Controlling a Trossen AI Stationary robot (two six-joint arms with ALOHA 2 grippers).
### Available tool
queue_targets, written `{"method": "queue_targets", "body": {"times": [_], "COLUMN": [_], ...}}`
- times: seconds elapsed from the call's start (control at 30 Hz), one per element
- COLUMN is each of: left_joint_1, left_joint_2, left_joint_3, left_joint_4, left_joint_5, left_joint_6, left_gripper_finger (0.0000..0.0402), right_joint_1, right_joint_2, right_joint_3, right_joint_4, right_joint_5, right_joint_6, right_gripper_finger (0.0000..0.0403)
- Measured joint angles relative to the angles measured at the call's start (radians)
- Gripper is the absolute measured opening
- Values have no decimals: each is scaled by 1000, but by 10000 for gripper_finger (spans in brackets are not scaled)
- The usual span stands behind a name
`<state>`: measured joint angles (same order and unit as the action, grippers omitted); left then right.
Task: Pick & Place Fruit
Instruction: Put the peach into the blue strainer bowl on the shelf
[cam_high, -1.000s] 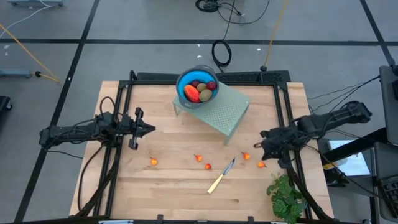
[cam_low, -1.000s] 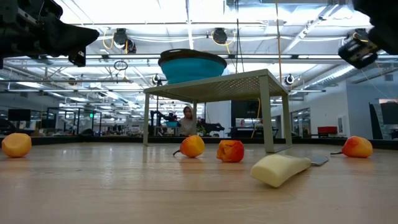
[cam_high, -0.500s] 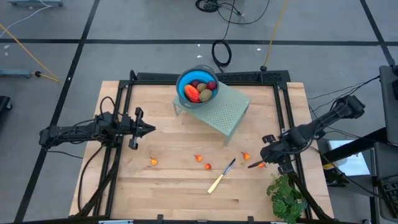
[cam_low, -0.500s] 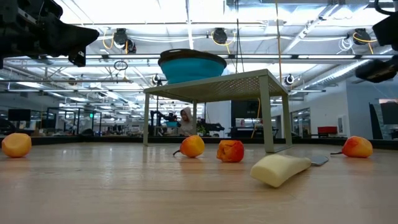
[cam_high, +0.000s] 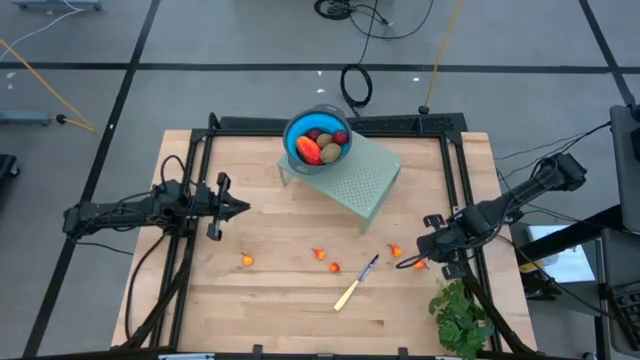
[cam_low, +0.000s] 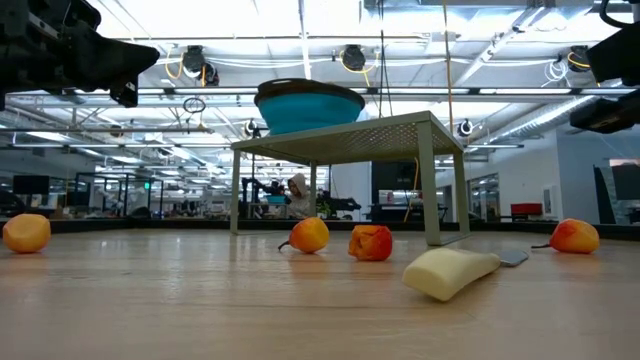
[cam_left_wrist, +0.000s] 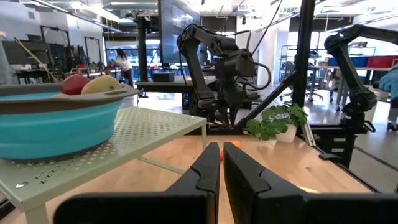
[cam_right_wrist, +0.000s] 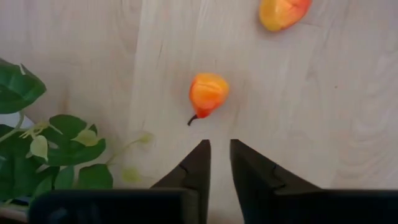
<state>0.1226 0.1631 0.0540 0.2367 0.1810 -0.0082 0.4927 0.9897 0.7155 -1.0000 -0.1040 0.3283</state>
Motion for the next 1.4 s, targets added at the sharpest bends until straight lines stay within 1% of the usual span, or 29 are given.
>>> {"method": "queue_targets", "body": {"times": [0.1,0.23,0.43,0.57,0.7,0.9,1.17,1.4], "left_joint_1": [0,0,0,0,0,0,0,0], "left_joint_2": [0,0,0,0,0,0,0,0], "left_joint_3": [0,0,0,0,0,0,0,0], "left_joint_4": [0,0,0,0,0,0,0,0], "left_joint_5": [0,-1,-1,0,0,0,0,0], "left_joint_6": [7,28,32,32,32,30,29,30], "left_gripper_finger": [24,24,24,24,24,24,24,24], "right_joint_1": [0,0,0,0,0,0,0,0], "right_joint_2": [0,0,12,51,97,149,184,215], "right_joint_3": [0,0,0,0,0,0,0,-1], "right_joint_4": [0,6,72,91,96,110,184,189], "right_joint_5": [-2,-6,-66,-83,-83,-83,-83,-82], "right_joint_6": [0,1,29,37,34,38,53,53], "right_gripper_finger": [88,141,222,258,269,269,270,263]}}
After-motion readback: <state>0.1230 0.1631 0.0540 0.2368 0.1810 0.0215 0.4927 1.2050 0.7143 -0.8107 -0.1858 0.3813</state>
